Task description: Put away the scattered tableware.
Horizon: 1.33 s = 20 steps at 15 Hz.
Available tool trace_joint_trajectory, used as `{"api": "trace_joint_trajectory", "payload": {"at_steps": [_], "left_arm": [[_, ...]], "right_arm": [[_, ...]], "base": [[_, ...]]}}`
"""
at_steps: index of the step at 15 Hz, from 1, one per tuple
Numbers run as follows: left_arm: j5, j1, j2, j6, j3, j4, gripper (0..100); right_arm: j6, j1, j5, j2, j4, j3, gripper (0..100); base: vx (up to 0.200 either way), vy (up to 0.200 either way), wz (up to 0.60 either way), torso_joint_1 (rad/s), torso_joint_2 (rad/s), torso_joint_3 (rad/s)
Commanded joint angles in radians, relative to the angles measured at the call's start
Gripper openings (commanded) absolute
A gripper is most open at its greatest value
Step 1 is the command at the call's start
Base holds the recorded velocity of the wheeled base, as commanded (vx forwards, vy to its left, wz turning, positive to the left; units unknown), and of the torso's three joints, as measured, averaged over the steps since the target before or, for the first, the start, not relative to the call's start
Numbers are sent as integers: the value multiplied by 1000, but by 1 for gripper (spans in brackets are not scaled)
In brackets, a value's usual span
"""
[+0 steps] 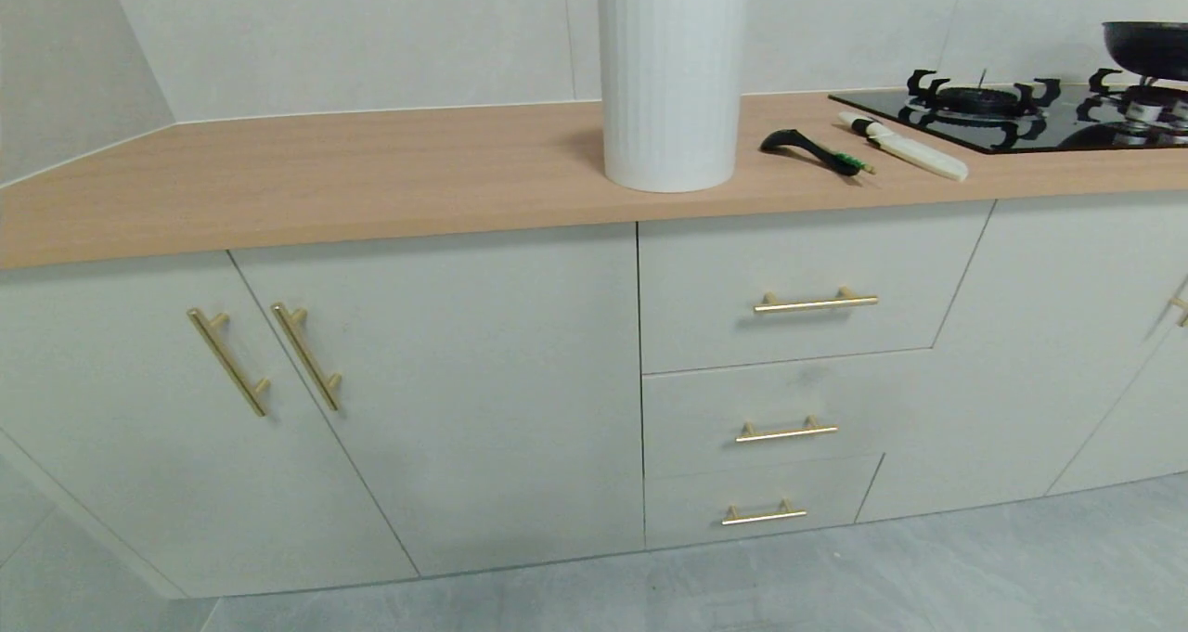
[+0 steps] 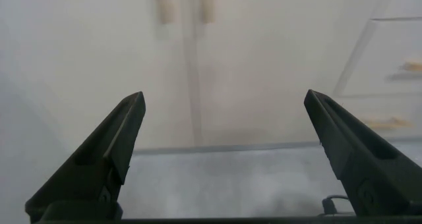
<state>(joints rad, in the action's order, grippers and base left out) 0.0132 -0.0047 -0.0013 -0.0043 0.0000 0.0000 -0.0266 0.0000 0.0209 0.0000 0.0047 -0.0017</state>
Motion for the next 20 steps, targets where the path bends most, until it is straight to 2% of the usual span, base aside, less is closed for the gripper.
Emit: {"api": "trace_joint_trajectory", "payload": {"at_steps": [1, 9, 11, 16, 18, 20], "left_arm": [[1, 0, 1, 0, 0, 0, 100], [1, 0, 1, 0, 0, -2, 100], [1, 2, 1, 0, 0, 0, 100], [1, 2, 1, 0, 0, 0, 100], [1, 2, 1, 0, 0, 0, 100], [1, 0, 1, 0, 0, 0, 100]], "right_arm": [[-1, 0, 1, 2, 0, 0, 100], [-12, 0, 16, 0, 0, -1, 100], [19, 8, 82, 23, -9, -126, 100], [10, 31, 223, 471, -9, -242, 100], [-7, 46, 231, 607, -11, -293, 100], [-13, 109, 223, 819, -11, -382, 100]], "base": [[0, 0, 0, 0, 0, 0], [0, 0, 0, 0, 0, 0], [0, 0, 0, 0, 0, 0], [0, 0, 0, 0, 0, 0], [0, 0, 0, 0, 0, 0], [0, 0, 0, 0, 0, 0]]}}
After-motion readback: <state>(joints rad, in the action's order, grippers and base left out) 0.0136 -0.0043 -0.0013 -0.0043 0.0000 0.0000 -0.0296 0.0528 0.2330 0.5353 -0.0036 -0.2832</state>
